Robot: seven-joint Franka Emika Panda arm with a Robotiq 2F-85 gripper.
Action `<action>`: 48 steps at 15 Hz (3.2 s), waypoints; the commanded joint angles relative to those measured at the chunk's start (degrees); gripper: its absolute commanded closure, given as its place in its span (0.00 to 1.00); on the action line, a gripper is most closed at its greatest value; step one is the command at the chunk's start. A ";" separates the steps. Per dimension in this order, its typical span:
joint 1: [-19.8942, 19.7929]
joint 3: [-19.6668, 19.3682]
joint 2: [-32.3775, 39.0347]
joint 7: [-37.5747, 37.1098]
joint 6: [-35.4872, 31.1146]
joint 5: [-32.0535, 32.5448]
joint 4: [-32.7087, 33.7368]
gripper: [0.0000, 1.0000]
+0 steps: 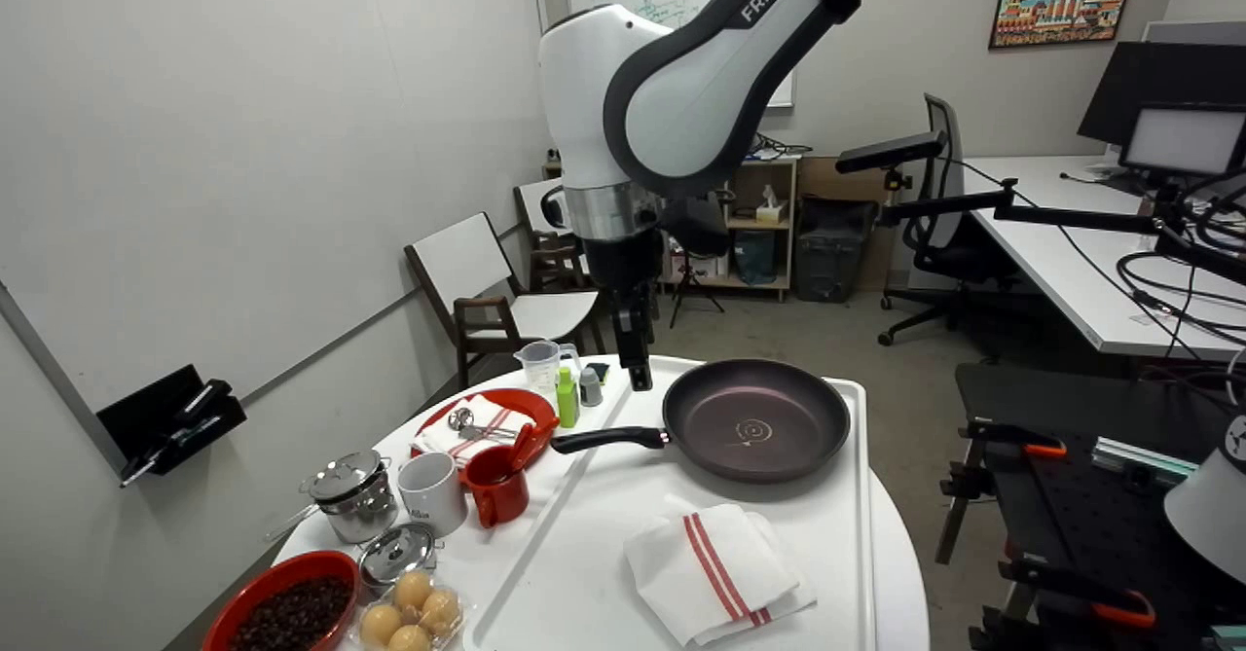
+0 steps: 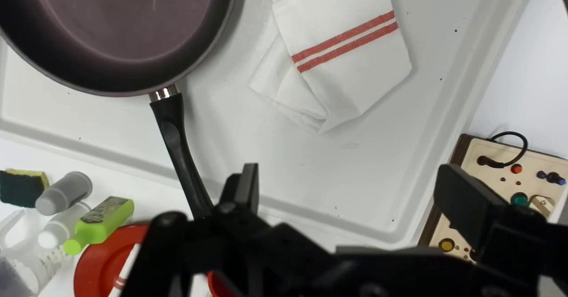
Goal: Use the tea towel to wipe the inside of the pan
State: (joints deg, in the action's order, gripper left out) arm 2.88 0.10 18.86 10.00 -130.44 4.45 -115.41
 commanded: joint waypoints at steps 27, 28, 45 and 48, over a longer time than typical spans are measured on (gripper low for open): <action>-6.80 5.94 14.95 31.52 -12.90 11.04 0.46 0.00; -6.83 5.77 15.87 31.62 -13.21 11.16 1.23 0.00; -6.88 4.80 24.76 30.76 -12.34 12.08 9.64 0.00; -6.88 4.79 24.76 30.76 -12.33 12.08 9.73 0.00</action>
State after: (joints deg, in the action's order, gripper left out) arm -4.13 5.00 43.53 40.64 -142.92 16.70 -105.88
